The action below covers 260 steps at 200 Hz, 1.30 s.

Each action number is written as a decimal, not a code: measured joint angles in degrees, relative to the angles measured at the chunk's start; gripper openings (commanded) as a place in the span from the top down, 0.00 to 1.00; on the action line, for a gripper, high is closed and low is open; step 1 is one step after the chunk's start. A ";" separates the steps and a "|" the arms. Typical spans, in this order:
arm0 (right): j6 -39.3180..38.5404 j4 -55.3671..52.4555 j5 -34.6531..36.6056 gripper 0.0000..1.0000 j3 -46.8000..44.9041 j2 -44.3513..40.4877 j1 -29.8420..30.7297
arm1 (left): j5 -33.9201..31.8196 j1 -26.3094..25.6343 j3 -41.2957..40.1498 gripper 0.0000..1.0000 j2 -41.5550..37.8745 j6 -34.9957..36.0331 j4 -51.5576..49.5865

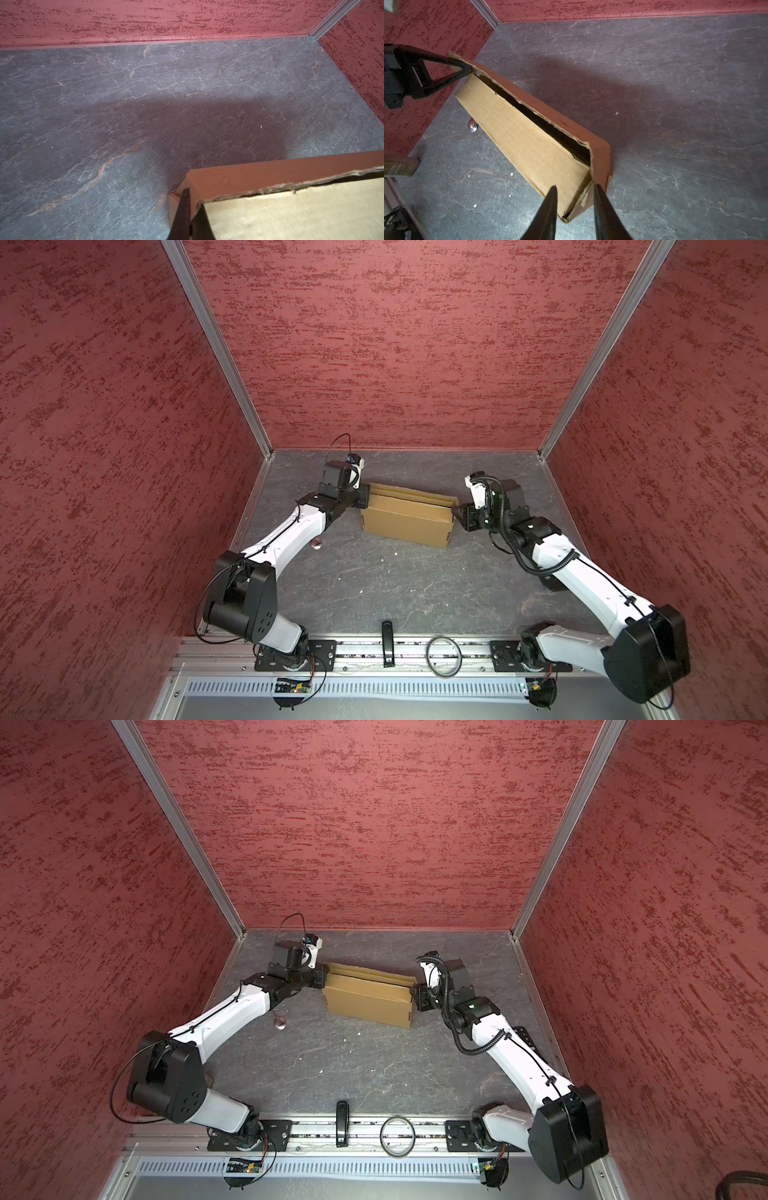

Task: Assemble paper box
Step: Fold and tuck the lid into the gap.

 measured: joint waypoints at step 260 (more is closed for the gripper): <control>-0.59 0.68 1.79 0.95 0.09 1.99 0.00 | 0.00 -0.07 -0.61 0.96 0.00 -1.07 1.25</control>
